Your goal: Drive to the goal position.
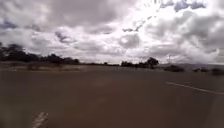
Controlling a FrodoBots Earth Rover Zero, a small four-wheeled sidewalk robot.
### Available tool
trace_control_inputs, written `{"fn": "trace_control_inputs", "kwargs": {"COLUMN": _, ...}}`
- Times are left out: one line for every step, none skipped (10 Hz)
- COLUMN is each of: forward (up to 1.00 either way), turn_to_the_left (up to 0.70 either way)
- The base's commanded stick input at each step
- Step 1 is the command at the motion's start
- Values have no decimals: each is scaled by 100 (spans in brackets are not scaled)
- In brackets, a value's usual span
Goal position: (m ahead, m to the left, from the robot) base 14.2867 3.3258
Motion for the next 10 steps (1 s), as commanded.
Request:
{"fn": "trace_control_inputs", "kwargs": {"forward": 85, "turn_to_the_left": 0}}
{"fn": "trace_control_inputs", "kwargs": {"forward": 85, "turn_to_the_left": 0}}
{"fn": "trace_control_inputs", "kwargs": {"forward": 85, "turn_to_the_left": 0}}
{"fn": "trace_control_inputs", "kwargs": {"forward": 85, "turn_to_the_left": 0}}
{"fn": "trace_control_inputs", "kwargs": {"forward": 85, "turn_to_the_left": 0}}
{"fn": "trace_control_inputs", "kwargs": {"forward": 85, "turn_to_the_left": 0}}
{"fn": "trace_control_inputs", "kwargs": {"forward": 85, "turn_to_the_left": 0}}
{"fn": "trace_control_inputs", "kwargs": {"forward": 85, "turn_to_the_left": 0}}
{"fn": "trace_control_inputs", "kwargs": {"forward": 85, "turn_to_the_left": 0}}
{"fn": "trace_control_inputs", "kwargs": {"forward": 85, "turn_to_the_left": 0}}
